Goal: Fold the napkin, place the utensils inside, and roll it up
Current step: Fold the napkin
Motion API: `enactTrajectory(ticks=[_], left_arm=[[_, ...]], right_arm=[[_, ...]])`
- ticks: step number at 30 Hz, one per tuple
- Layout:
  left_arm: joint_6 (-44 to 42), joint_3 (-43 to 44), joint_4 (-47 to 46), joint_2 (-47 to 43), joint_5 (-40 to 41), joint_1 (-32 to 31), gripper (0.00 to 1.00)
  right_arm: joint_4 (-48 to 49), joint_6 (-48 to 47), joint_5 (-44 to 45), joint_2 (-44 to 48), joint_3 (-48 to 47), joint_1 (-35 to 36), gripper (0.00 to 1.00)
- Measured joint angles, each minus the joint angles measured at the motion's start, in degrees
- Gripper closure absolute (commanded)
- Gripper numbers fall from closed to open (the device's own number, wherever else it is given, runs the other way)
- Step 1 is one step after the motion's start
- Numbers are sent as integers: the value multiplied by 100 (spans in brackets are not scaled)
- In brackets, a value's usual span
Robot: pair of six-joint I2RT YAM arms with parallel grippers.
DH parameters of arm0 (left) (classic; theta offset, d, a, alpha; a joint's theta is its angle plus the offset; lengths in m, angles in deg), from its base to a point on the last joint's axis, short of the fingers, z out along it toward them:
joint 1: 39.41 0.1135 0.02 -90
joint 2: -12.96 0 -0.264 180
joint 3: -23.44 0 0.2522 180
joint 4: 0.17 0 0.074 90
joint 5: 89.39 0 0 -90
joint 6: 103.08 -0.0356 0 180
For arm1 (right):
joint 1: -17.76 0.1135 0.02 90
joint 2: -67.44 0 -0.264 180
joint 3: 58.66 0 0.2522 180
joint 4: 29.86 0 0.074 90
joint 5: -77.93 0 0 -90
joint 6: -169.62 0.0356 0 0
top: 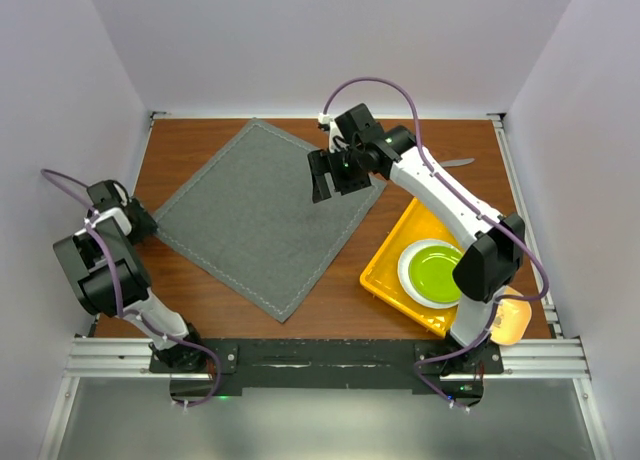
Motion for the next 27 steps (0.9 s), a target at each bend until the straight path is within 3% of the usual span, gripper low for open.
enactTrajectory(ticks=[11,20,26,27], left_arm=[[-153,31,-262,118,146,-24,60],[-212,26,-393,162,688,-426,53],[-203,188,-481,343,887,-671,66],[-190,208,-507,367,885,-673,73]], right_arm=[[2,-15,39,-96,4,-9,19],[9,-15,68,-142,20,-11,19],[26,-17,83,-140,219,-11,19],[28,-17,83,-140,251,-11,19]])
